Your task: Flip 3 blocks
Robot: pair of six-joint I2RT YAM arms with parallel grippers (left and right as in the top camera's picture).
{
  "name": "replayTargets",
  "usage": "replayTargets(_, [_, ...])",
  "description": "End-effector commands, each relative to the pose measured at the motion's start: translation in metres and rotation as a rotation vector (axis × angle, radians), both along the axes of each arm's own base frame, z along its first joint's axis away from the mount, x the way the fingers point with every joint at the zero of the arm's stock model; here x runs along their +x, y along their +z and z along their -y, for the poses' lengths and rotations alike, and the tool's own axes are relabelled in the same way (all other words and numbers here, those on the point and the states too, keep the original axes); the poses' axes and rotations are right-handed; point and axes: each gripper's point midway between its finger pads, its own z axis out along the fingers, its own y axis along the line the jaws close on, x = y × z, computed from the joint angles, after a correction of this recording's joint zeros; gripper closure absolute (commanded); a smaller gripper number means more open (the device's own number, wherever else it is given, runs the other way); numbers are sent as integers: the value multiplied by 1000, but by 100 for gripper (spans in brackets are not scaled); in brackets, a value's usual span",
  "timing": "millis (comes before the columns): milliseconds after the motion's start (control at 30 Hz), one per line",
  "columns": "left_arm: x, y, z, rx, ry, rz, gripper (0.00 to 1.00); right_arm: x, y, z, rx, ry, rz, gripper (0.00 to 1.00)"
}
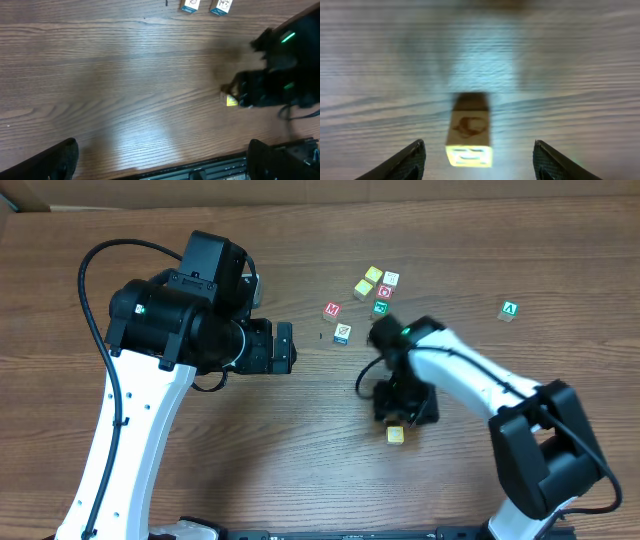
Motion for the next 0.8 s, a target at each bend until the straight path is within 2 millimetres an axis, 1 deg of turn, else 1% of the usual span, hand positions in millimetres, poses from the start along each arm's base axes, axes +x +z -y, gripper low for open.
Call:
replayTargets(0, [1, -3, 1, 6, 4, -6, 0, 52, 44, 0, 85, -3, 151, 28])
replayTargets(33, [1, -3, 1, 6, 4, -6, 0, 67, 58, -4, 112, -21, 200, 27])
replayTargets(100, [1, -3, 1, 6, 4, -6, 0, 96, 77, -16, 168, -67, 301, 25])
replayTargets(133, [1, -3, 1, 6, 3, -6, 0, 110, 83, -22, 191, -93, 354, 24])
replayTargets(167, [1, -3, 1, 6, 3, -6, 0, 119, 86, -27, 209, -109, 392, 23])
replayTargets(200, [1, -3, 1, 6, 4, -6, 0, 128, 88, -32, 222, -133, 426, 20])
replayTargets(267, [1, -3, 1, 6, 3, -6, 0, 141, 86, -40, 243, -173, 471, 0])
replayTargets(333, [1, -3, 1, 6, 3, -6, 0, 146, 82, -46, 256, -183, 486, 0])
replayTargets(400, [1, -3, 1, 6, 4, -6, 0, 148, 81, -47, 258, -182, 494, 0])
replayTargets(467, [1, -3, 1, 6, 3, -6, 0, 152, 83, -38, 255, -205, 499, 0])
replayTargets(567, [1, -3, 1, 6, 4, -6, 0, 157, 87, -13, 255, -271, 485, 0])
replayTargets(733, [1, -3, 1, 6, 4, -6, 0, 161, 84, 46, 215, -421, 435, 0])
replayTargets(767, [1, -3, 1, 6, 4, -6, 0, 163, 84, 54, 210, -441, 436, 0])
